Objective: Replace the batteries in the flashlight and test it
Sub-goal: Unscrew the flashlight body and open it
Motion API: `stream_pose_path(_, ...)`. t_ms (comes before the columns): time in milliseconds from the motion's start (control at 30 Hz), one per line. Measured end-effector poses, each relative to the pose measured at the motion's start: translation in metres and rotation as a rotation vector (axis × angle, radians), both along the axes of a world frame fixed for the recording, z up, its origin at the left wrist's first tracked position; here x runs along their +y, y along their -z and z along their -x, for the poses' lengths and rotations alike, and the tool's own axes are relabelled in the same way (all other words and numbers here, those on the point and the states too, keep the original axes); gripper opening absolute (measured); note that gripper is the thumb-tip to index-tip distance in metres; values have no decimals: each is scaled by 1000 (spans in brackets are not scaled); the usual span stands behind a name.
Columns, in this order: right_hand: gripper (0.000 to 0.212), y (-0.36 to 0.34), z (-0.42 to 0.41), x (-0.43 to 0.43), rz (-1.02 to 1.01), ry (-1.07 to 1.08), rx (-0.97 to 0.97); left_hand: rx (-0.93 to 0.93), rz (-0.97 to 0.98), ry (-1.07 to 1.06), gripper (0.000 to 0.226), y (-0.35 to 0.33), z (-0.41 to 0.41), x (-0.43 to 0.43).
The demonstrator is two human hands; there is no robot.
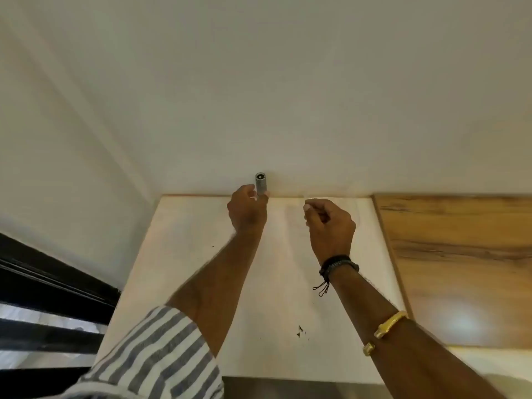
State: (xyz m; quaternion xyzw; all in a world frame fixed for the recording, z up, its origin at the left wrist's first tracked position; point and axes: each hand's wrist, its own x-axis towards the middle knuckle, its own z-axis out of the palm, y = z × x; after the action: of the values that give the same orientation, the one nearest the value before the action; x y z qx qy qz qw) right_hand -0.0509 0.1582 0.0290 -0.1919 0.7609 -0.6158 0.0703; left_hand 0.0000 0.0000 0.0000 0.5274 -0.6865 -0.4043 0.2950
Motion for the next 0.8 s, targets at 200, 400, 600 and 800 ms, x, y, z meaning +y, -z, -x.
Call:
stream_pose_path(200, 10, 15, 5, -19, 47, 15, -112, -35, 26, 45, 35, 2, 19, -18)
stream_pose_path(400, 12, 19, 2, -19, 62, 27, -120, -42, 77, 71, 22, 7, 19, -20)
stream_pose_path(600, 11, 10, -6, -1, 75, 31, -125, 68, 122, 143, 25, -1, -11, 13)
stream_pose_path(800, 11, 6, -32, 31, 90, 35, -115, 117, 216, 279, 21, -5, -56, 62)
